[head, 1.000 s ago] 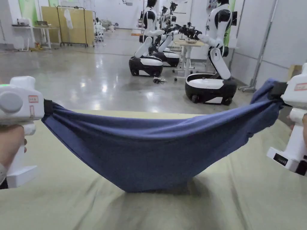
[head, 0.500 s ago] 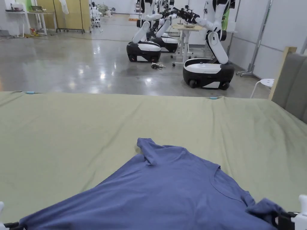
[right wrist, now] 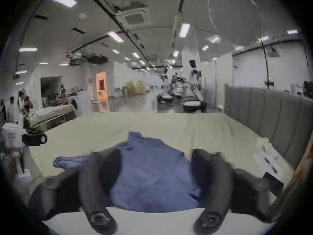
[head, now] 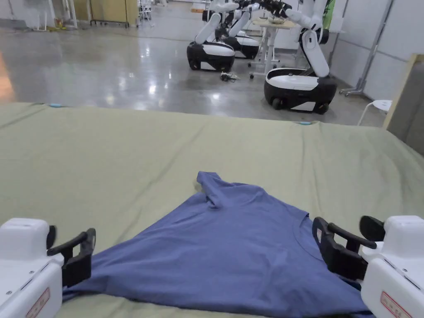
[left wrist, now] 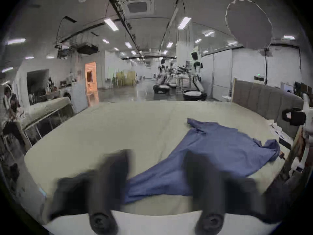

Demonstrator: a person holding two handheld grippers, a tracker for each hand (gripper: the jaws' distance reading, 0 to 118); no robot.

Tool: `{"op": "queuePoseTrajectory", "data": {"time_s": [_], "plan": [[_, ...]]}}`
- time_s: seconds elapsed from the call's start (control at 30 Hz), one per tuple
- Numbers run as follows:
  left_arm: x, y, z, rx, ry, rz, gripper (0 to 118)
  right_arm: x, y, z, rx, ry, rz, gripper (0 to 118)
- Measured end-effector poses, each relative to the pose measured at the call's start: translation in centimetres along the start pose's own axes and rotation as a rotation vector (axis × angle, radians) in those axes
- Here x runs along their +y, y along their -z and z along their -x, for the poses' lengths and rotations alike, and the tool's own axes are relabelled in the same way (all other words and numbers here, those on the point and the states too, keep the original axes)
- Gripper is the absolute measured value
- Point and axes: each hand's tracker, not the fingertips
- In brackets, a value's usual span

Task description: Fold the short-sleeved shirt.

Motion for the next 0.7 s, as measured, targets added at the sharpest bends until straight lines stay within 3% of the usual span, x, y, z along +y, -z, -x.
{"op": "queuePoseTrajectory", "data": {"time_s": [0.03, 0.07, 0.1, 0.13, 0.33, 0.37, 0.4, 0.43, 0.47, 0.63, 0.7], "plan": [[0.0, 0.3, -0.1, 0.008, 0.013, 0.034, 18, 0.1, 0.6, 0.7, 0.001, 0.001, 0.025, 60], [-0.1, 0.4, 0.1, 0.021, 0.041, 0.072, 0, 0.1, 1.1, 1.2, 0.000, -0.003, 0.055, 12], [-0.1, 0.3, 0.7, 0.006, 0.059, 0.088, 0, -0.2, 1.6, 1.2, 0.009, 0.004, 0.061, 4], [-0.1, 0.3, 1.6, 0.019, 0.048, 0.089, 0, -0.4, 1.8, 1.3, 0.054, 0.032, 0.078, 4], [-0.7, 0.7, 8.6, 0.073, 0.009, 0.253, 0, -1.8, 2.9, 1.4, 0.069, 0.068, 0.118, 4], [-0.9, 1.2, 9.6, 0.057, -0.020, 0.290, 15, -2.1, 3.3, 1.4, 0.070, 0.073, 0.130, 4], [-1.4, 1.9, 10.5, 0.049, -0.059, 0.324, 51, -2.4, 3.7, 1.5, 0.068, 0.074, 0.146, 4], [-1.9, 2.7, 11.2, 0.044, -0.080, 0.360, 98, -2.6, 4.2, 1.7, 0.069, 0.072, 0.160, 4], [-2.6, 3.7, 11.6, 0.030, -0.087, 0.387, 117, -2.9, 4.7, 1.8, 0.072, 0.074, 0.172, 4], [-5.0, 9.2, 11.1, 0.013, -0.078, 0.457, 110, -3.1, 6.8, 2.8, 0.086, 0.072, 0.234, 4], [-5.8, 11.3, 10.3, 0.052, -0.035, 0.501, 90, -3.1, 7.7, 2.8, 0.082, 0.071, 0.250, 4]]}}
